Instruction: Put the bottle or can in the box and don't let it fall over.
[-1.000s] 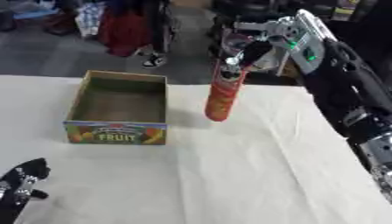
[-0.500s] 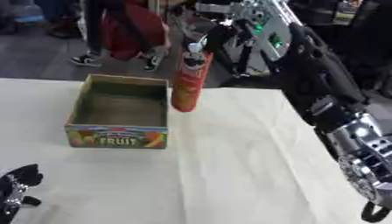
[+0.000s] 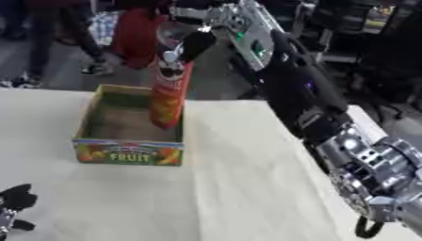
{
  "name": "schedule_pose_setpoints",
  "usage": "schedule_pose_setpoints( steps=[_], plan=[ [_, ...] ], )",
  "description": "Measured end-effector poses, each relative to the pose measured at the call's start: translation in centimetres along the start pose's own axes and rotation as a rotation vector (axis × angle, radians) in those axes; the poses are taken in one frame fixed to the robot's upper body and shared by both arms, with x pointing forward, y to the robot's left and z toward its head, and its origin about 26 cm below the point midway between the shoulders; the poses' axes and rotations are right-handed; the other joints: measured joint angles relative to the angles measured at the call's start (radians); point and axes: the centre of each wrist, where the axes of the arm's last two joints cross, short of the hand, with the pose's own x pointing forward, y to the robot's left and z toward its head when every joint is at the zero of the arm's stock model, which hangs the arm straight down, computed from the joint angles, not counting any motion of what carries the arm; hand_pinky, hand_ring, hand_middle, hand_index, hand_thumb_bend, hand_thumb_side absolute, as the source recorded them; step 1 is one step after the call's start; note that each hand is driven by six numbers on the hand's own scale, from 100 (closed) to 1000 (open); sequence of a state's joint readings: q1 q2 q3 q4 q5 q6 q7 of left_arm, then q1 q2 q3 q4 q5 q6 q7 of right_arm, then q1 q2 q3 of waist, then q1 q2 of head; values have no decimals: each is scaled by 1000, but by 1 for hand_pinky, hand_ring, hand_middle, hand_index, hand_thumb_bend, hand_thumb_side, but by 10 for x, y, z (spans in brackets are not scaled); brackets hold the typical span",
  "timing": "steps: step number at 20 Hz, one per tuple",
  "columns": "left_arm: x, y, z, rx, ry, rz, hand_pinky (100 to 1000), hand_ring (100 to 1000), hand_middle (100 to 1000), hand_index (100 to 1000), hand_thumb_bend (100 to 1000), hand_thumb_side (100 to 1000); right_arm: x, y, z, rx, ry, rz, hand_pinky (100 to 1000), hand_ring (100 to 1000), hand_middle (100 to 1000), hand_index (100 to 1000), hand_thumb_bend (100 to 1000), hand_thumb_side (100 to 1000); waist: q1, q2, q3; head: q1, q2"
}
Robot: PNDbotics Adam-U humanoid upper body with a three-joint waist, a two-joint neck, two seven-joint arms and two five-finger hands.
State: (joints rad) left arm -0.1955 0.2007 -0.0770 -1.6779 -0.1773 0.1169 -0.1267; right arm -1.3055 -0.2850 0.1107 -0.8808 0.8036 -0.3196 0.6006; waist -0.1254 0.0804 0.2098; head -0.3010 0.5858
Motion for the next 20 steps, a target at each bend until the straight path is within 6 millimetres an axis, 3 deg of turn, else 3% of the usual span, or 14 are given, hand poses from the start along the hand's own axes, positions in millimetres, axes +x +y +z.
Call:
schedule_pose_setpoints(
  steps=[1,2,3,4,6,14,17,20],
  plan=[
    [0,0,0,-3,-1,0,549,769,660,825,575,858,0,1,-1,2,2,0,418,647,947,1000,100,209,0,2,2,-1,0],
    [0,0,0,-5,-2,0,549,769,660,824,576,858,0,3,-2,4,3,0,588,753,983,1000,100,458,-1,3,3,-1,0],
    [1,-1,0,-7,-3,0,549,769,660,824,576,858,1,5,-3,7,3,3,626,775,995,1000,100,548,-2,4,3,-1,0],
    [1,-1,0,-8,-4,0,549,769,660,825,575,859,1,6,-4,7,3,9,714,833,1000,1000,110,781,-3,5,3,-1,0],
    [1,-1,-1,-11,-5,0,549,769,660,824,576,858,3,8,-5,7,-4,28,771,876,1000,1000,154,861,-6,6,2,-1,0],
    [0,-1,1,-9,1,1,549,769,660,824,577,858,8,5,2,-101,-72,57,842,923,1000,1000,127,866,-9,7,-29,13,0],
    [-4,0,4,1,15,3,549,769,659,824,578,857,2,6,14,-148,-84,36,815,894,992,1000,100,777,-10,3,-53,29,2],
    [-9,1,8,13,36,6,549,769,659,824,578,857,-11,11,38,-196,-95,13,786,854,964,1000,100,566,-11,-6,-88,54,12]
  ],
)
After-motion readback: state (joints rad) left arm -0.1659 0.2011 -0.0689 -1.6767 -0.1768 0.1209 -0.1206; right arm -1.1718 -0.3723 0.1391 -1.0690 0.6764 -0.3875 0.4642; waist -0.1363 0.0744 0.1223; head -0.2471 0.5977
